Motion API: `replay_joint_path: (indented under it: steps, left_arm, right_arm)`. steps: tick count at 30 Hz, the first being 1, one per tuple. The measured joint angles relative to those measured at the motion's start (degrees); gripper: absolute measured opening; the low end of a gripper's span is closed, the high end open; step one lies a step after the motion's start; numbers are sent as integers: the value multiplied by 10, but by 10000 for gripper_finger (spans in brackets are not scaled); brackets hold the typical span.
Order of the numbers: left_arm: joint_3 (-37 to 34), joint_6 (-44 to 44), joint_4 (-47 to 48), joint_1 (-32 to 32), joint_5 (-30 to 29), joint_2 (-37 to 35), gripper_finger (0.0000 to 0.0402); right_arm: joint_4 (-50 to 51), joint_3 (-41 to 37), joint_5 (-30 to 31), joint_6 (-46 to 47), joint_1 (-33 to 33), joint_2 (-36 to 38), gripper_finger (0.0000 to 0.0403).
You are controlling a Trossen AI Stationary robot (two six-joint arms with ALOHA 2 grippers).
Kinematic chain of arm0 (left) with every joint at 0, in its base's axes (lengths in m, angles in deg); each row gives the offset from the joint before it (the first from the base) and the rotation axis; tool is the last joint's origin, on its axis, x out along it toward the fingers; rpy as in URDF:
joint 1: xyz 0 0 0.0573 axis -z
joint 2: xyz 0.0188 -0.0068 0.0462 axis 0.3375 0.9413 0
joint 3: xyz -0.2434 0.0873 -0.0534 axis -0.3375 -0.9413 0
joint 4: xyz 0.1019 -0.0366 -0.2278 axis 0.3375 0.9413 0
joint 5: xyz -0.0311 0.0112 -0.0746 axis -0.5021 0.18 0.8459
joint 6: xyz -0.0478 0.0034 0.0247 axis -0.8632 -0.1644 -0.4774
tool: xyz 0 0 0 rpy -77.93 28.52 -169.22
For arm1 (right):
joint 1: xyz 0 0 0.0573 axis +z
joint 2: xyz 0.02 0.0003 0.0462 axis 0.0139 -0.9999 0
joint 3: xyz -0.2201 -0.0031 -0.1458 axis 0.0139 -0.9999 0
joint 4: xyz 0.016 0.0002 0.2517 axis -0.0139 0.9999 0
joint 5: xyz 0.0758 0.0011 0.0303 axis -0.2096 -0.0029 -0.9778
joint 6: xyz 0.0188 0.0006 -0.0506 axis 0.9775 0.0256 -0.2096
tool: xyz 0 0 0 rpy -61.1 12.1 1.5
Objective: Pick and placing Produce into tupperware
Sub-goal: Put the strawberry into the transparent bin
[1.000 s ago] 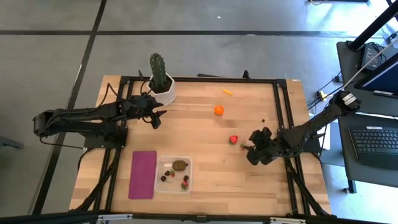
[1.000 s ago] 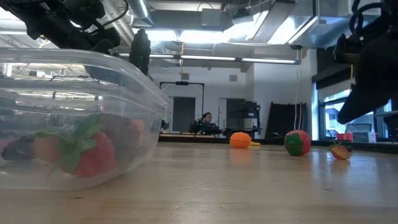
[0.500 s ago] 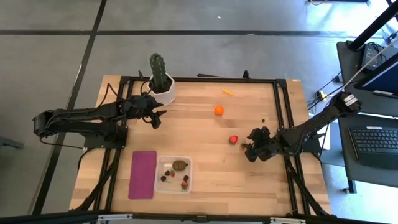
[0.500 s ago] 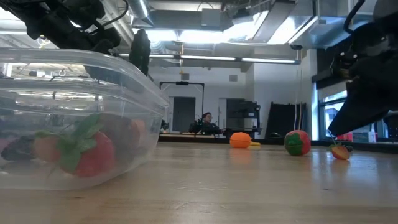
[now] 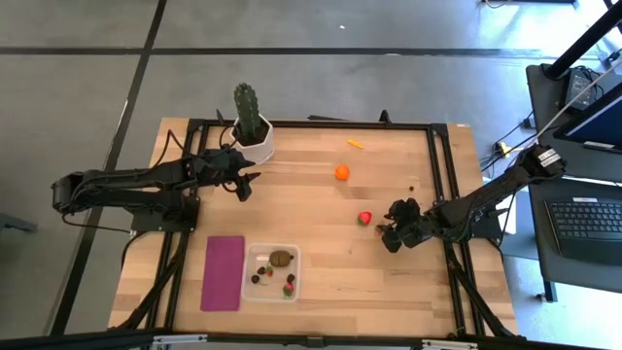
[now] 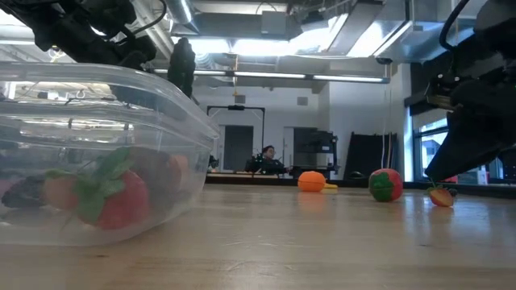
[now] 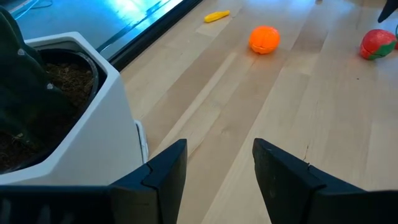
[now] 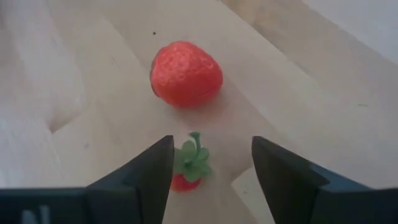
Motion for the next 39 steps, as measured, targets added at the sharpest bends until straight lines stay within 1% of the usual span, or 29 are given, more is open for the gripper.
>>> replay_joint_path:
  steps: [25,36,39]
  left_arm:
    - [0,0,0,0,-1,0,176]
    - [0,0,0,0,-1,0,176]
    - [0,0,0,0,-1,0,176]
  right_arm:
    - [-12,0,-3,-11,-1,0,104]
    - [-13,0,-3,-10,0,0,64]
    - [-22,0,-3,-9,0,0,45]
